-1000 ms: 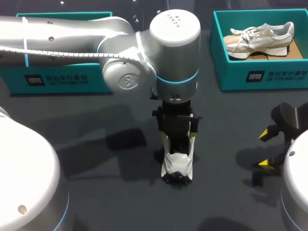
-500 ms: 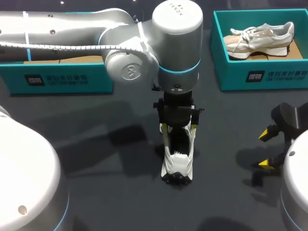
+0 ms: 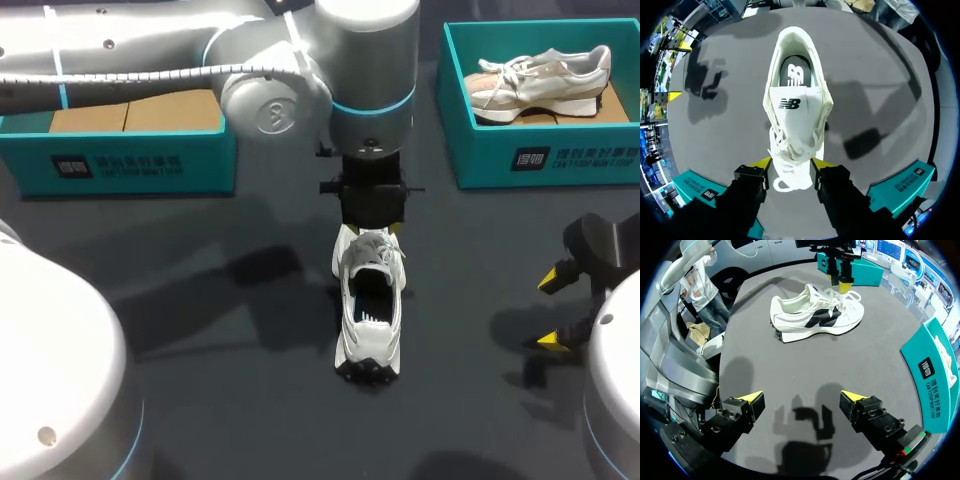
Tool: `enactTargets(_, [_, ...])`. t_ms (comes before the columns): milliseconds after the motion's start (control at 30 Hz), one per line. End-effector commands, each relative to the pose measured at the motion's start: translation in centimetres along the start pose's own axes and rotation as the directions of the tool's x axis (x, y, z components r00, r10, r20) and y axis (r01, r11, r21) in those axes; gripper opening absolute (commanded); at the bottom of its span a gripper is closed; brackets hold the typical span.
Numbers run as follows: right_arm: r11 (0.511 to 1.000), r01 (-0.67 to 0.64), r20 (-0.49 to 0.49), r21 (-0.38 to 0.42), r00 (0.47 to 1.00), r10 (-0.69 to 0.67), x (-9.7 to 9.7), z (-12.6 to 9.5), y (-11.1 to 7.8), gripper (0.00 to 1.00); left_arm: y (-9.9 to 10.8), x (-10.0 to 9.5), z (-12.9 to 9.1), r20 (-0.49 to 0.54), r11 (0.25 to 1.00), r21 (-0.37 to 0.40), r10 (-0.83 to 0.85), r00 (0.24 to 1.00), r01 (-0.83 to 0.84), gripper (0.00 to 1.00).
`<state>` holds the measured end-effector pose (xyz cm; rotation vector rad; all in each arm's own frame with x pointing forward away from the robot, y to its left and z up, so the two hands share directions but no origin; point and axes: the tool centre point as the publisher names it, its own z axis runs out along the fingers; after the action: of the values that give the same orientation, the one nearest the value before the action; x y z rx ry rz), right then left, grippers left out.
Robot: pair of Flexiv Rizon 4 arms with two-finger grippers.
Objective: Take the shoe out of the shoebox, open the shoe tongue, remove and reinsert the insole, then place the shoe into the shoebox
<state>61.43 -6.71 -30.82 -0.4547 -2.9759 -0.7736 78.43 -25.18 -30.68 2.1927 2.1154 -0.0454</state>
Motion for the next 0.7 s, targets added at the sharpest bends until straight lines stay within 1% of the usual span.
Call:
enactTargets(33, [1.0, 0.0, 0.004, 0.001, 1.0, 0.0, 0.2, 0.0, 0.0, 1.0, 0.5, 0.4, -1.0, 0.005, 1.0, 0.001, -0.003, 1.0, 0.003, 0.45])
enactTargets(133, [1.0, 0.0, 0.004, 0.001, 1.0, 0.0, 0.2, 0.0, 0.0, 1.0, 0.7, 0.4, -1.6, 0.013, 1.0, 0.01, -0.007, 1.0, 0.007, 0.42])
enactTargets(233, [1.0, 0.0, 0.004, 0.001, 1.0, 0.0, 0.2, 0.0, 0.0, 1.0, 0.7, 0.5, -2.3, 0.025, 1.0, 0.022, -0.01, 1.0, 0.009, 0.42])
enactTargets(300, [1.0, 0.0, 0.004, 0.001, 1.0, 0.0, 0.2, 0.0, 0.0, 1.0, 0.6, 0.6, -2.5, 0.026, 1.0, 0.022, -0.016, 1.0, 0.016, 0.38])
enactTargets(400, [1.0, 0.0, 0.004, 0.001, 1.0, 0.0, 0.2, 0.0, 0.0, 1.0, 0.4, 0.6, -2.8, 0.028, 0.999, 0.041, -0.016, 0.999, 0.014, 0.38])
enactTargets(600, [1.0, 0.0, 0.004, 0.001, 1.0, 0.0, 0.2, 0.0, 0.0, 1.0, -1.5, 0.8, -2.8, 0.036, 0.997, 0.075, 0.011, 0.999, -0.014, 0.35])
enactTargets(700, [1.0, 0.0, 0.004, 0.001, 1.0, 0.0, 0.2, 0.0, 0.0, 1.0, -2.4, 0.8, -2.7, 0.042, 0.996, 0.087, 0.023, 0.999, -0.027, 0.31])
